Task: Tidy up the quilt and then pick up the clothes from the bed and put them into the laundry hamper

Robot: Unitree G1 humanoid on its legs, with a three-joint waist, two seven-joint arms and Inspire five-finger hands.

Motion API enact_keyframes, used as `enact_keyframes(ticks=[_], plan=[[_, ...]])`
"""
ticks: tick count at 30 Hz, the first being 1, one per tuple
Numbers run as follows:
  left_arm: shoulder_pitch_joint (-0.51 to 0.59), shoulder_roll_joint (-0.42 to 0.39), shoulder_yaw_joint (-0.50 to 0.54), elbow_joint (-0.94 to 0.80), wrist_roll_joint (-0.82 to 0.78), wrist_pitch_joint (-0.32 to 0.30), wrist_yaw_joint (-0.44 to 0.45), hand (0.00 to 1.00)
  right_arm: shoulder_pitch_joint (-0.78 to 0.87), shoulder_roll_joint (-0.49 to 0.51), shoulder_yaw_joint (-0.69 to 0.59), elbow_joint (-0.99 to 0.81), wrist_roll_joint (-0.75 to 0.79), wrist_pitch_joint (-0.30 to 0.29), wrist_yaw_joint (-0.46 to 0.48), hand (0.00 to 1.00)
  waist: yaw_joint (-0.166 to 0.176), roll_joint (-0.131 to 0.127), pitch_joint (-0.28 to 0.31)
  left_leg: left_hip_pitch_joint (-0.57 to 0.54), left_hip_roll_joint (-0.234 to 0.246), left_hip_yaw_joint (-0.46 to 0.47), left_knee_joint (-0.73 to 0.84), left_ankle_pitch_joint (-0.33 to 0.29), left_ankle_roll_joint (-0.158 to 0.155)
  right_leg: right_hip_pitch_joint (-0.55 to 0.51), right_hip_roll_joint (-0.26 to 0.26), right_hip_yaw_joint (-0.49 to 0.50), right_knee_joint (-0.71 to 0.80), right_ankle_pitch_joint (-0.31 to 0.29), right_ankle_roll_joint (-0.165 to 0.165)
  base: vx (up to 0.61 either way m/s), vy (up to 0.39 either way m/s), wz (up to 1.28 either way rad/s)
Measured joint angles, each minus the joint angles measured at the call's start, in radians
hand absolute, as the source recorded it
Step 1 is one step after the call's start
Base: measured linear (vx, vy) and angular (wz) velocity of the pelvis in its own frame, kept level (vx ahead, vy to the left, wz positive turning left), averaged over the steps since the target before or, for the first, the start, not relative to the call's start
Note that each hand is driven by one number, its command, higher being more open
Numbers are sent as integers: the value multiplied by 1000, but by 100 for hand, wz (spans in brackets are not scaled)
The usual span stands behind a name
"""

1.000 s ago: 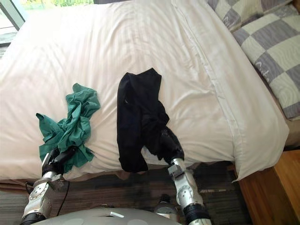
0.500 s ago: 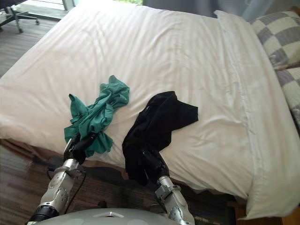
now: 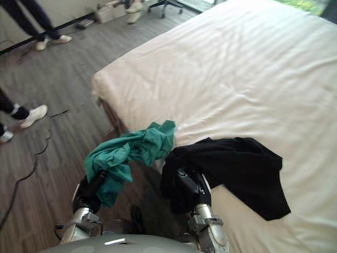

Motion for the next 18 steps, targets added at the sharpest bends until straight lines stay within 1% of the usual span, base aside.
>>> enact_keyframes(ticks=[1,2,3,4,5,7,8,9,10,11,12,13,14,15,16,17,18], plan=[[14,4,-17,0,0,5,-25,0,3,2,-3,1,0,-1,-5,0,-8,5,-3,2,-3,15,-1,-4,-3,2,-3,-12,11,-1,-1,20,131,79],[37,14,-47,1,1,9,-76,0,3,8,-3,3,1,-1,-12,0,-12,0,-11,7,-25,2,-39,-2,-6,5,-14,-31,23,0,-2,-9,144,72],[46,21,-68,3,2,22,-116,0,-3,12,-2,3,1,-1,-13,0,-11,-6,-20,7,-53,-15,-96,23,-10,1,-27,-47,30,2,0,-5,150,69],[51,22,-77,7,3,24,-128,0,-6,15,-2,3,1,-1,-15,0,-11,-7,-21,13,-71,-25,-133,42,-4,-4,-35,-61,38,6,-2,16,105,70],[48,22,-90,20,7,23,-136,0,-13,25,-1,7,0,-1,-26,0,-10,-7,-21,30,-100,-50,-210,86,6,-4,-38,-83,44,25,-6,11,105,58],[47,22,-88,46,1,17,-115,0,-12,53,1,19,-20,0,-41,0,-3,-13,-17,61,-118,-96,-283,126,16,0,-40,-87,80,60,-3,23,130,65],[47,22,-79,72,-4,6,-77,0,-10,68,11,35,-41,-1,-51,0,1,-19,-13,82,-121,-125,-300,132,22,11,-50,-91,128,85,-7,39,95,63],[47,22,-73,89,-5,-7,-58,0,-9,74,18,45,-54,-1,-56,0,4,-22,-10,94,-120,-140,-303,132,22,12,-57,-94,158,101,-10,75,49,77],[41,23,-48,101,-15,-35,-24,0,-1,77,44,67,-92,-2,-70,0,11,-15,-6,114,-119,-190,-318,132,32,3,-76,-84,240,103,-22,77,24,76],[26,19,-34,112,-33,-57,-13,0,2,78,66,73,-116,-2,-76,0,11,-18,-7,115,-119,-221,-326,129,38,-7,-71,-65,241,44,-21,81,21,89],[7,19,-15,127,-51,-74,-3,0,0,75,95,75,-126,-2,-80,0,15,-17,-6,116,-120,-252,-338,133,44,-29,-55,-31,237,12,-53,37,19,96],[-19,23,4,150,-57,-103,2,0,2,77,125,75,-151,-3,-89,0,9,-14,0,115,-122,-301,-339,133,39,-66,-15,75,227,-11,-88,24,20,96],[-28,28,10,162,-57,-116,3,0,3,77,138,78,-155,-3,-94,0,2,-11,2,115,-123,-326,-338,136,37,-90,13,153,222,-22,-102,8,23,114],[-34,33,16,172,-57,-130,3,0,6,78,159,88,-155,-6,-101,0,-12,-8,4,112,-124,-368,-338,137,35,-116,59,276,207,-30,-98,-4,6,119],[-37,40,12,175,-57,-138,3,0,18,78,178,92,-157,-10,-106,0,-22,-8,4,109,-131,-413,-338,137,34,-140,109,407,187,-41,-87,-2,-2,156],[-51,52,-3,180,-55,-140,4,0,30,78,185,93,-170,-22,-112,0,-27,-13,6,108,-146,-450,-344,137,34,-156,148,540,142,-43,-82,2,-14,158],[-59,60,-18,188,-52,-140,6,0,38,76,184,94,-174,-22,-112,0,-33,-22,8,108,-164,-470,-344,137,34,-161,163,614,105,-43,-82,39,-16,148]])
